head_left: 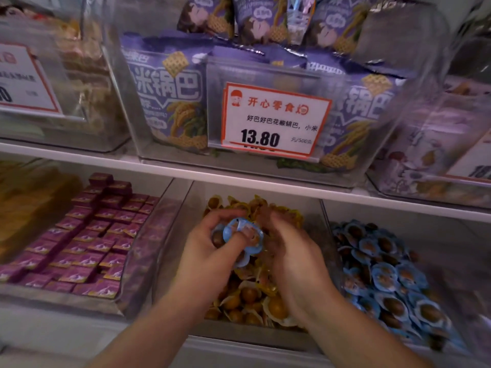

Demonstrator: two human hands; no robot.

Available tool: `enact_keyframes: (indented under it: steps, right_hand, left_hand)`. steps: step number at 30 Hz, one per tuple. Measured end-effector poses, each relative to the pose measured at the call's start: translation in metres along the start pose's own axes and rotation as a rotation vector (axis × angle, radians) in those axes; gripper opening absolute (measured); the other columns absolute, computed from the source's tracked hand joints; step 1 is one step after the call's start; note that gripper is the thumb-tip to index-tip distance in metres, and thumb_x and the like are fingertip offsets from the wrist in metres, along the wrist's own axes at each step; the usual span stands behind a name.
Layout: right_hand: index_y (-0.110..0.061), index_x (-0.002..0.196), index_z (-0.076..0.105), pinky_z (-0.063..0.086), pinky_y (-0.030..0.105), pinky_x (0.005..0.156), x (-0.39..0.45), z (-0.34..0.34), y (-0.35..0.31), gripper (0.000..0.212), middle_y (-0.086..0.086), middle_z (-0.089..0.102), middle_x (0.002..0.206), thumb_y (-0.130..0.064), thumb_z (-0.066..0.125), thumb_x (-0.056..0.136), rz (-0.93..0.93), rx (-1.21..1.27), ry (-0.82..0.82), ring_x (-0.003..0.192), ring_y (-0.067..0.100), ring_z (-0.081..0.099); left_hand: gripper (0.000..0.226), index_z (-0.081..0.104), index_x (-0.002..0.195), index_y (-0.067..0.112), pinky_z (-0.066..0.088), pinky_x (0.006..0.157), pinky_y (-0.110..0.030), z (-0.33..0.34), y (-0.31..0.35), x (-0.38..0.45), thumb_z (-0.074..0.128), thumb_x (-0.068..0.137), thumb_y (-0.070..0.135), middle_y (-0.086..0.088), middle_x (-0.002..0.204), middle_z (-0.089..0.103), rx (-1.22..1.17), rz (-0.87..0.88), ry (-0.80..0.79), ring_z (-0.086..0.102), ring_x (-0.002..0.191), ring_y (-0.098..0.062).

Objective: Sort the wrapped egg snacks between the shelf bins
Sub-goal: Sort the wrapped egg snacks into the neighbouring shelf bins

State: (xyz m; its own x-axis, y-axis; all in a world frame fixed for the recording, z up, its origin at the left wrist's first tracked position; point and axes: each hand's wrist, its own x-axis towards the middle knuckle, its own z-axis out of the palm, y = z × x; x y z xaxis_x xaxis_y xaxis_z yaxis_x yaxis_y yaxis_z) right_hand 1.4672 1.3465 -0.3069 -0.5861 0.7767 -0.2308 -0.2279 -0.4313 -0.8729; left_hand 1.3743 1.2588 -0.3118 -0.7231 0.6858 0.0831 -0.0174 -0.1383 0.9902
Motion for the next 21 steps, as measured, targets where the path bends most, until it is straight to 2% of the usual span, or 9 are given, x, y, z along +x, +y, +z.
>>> enact_keyframes:
  steps: [3, 5, 7, 11, 13, 14, 17, 19, 21]
  right_hand:
    - [-0.014, 0.116, 0.072, 0.059, 0.035, 0.08, -0.022, 0.01, -0.005, 0.033, 0.01, 0.073, 0.111, -0.035, 0.062, 0.092, 0.197, 0.14, -0.084, 0.1, 0.021, 0.072]
    - [-0.012, 0.115, 0.072, 0.058, 0.032, 0.084, -0.03, 0.011, -0.013, 0.03, 0.011, 0.073, 0.111, -0.03, 0.063, 0.092, 0.179, 0.174, -0.074, 0.103, 0.019, 0.071]
    - [-0.009, 0.117, 0.07, 0.055, 0.032, 0.094, -0.036, 0.008, -0.023, 0.027, 0.011, 0.072, 0.115, -0.02, 0.062, 0.094, 0.102, 0.13, -0.073, 0.107, 0.018, 0.07]
    - [-0.02, 0.114, 0.072, 0.053, 0.032, 0.093, -0.049, -0.009, -0.036, 0.027, 0.003, 0.076, 0.108, -0.022, 0.069, 0.087, 0.019, -0.001, -0.091, 0.104, 0.015, 0.071]
    - [-0.02, 0.11, 0.073, 0.054, 0.033, 0.092, -0.055, -0.02, -0.039, 0.035, 0.003, 0.076, 0.106, -0.028, 0.073, 0.077, -0.029, -0.026, -0.078, 0.102, 0.015, 0.072]
    - [-0.019, 0.107, 0.074, 0.057, 0.031, 0.086, -0.057, -0.026, -0.041, 0.036, 0.005, 0.077, 0.104, -0.029, 0.075, 0.072, -0.061, -0.031, -0.068, 0.099, 0.015, 0.073]
    - [-0.016, 0.095, 0.075, 0.053, 0.025, 0.053, -0.055, -0.049, -0.049, 0.035, 0.01, 0.075, 0.091, -0.025, 0.085, 0.063, -0.145, -0.011, -0.028, 0.069, 0.017, 0.07]
    - [-0.015, 0.089, 0.075, 0.044, 0.026, 0.046, -0.046, -0.071, -0.058, 0.032, 0.011, 0.069, 0.08, -0.021, 0.088, 0.06, -0.219, -0.037, 0.055, 0.058, 0.017, 0.059]
    - [-0.021, 0.087, 0.076, 0.049, 0.032, 0.057, -0.029, -0.099, -0.068, 0.022, 0.007, 0.07, 0.083, -0.024, 0.083, 0.067, -0.279, -0.175, 0.172, 0.07, 0.02, 0.065]
  left_hand:
    - [0.027, 0.063, 0.114, 0.034, 0.053, 0.082, -0.019, 0.013, -0.001, -0.013, 0.066, 0.088, 0.026, 0.016, 0.104, 0.069, 0.333, 0.351, -0.088, 0.067, 0.098, -0.004]
    - [0.037, 0.054, 0.127, 0.031, 0.049, 0.095, -0.031, 0.021, -0.003, -0.019, 0.056, 0.09, 0.036, 0.016, 0.116, 0.06, 0.557, 0.444, -0.104, 0.058, 0.112, -0.008]
    - [0.049, 0.048, 0.135, 0.02, 0.042, 0.104, -0.048, 0.026, -0.002, -0.024, 0.046, 0.091, 0.042, 0.004, 0.125, 0.054, 0.799, 0.535, -0.095, 0.049, 0.123, -0.022]
    - [0.07, 0.038, 0.146, 0.002, 0.033, 0.113, -0.058, 0.04, 0.007, -0.038, 0.045, 0.088, 0.042, -0.013, 0.144, 0.045, 0.907, 0.623, -0.163, 0.038, 0.14, -0.033]
    - [0.08, 0.026, 0.152, 0.001, 0.027, 0.117, -0.052, 0.048, 0.011, -0.044, 0.043, 0.088, 0.047, -0.013, 0.156, 0.033, 0.904, 0.632, -0.216, 0.028, 0.147, -0.03]
    - [0.085, 0.016, 0.155, 0.006, 0.021, 0.121, -0.045, 0.051, 0.013, -0.045, 0.04, 0.09, 0.053, -0.008, 0.162, 0.021, 0.878, 0.621, -0.272, 0.019, 0.15, -0.024]
    - [0.081, -0.023, 0.15, 0.039, -0.004, 0.118, -0.016, 0.057, 0.011, -0.044, 0.013, 0.089, 0.077, 0.024, 0.16, -0.018, 0.808, 0.538, -0.472, -0.01, 0.149, 0.001]
    - [0.074, -0.017, 0.151, 0.045, -0.002, 0.118, -0.015, 0.058, 0.002, -0.037, 0.01, 0.09, 0.077, 0.029, 0.159, -0.014, 0.837, 0.551, -0.547, -0.01, 0.147, 0.005]
    - [0.064, 0.018, 0.153, 0.043, 0.016, 0.121, -0.028, 0.056, -0.006, -0.026, 0.019, 0.095, 0.068, 0.025, 0.159, 0.016, 0.879, 0.554, -0.525, 0.009, 0.147, 0.004]
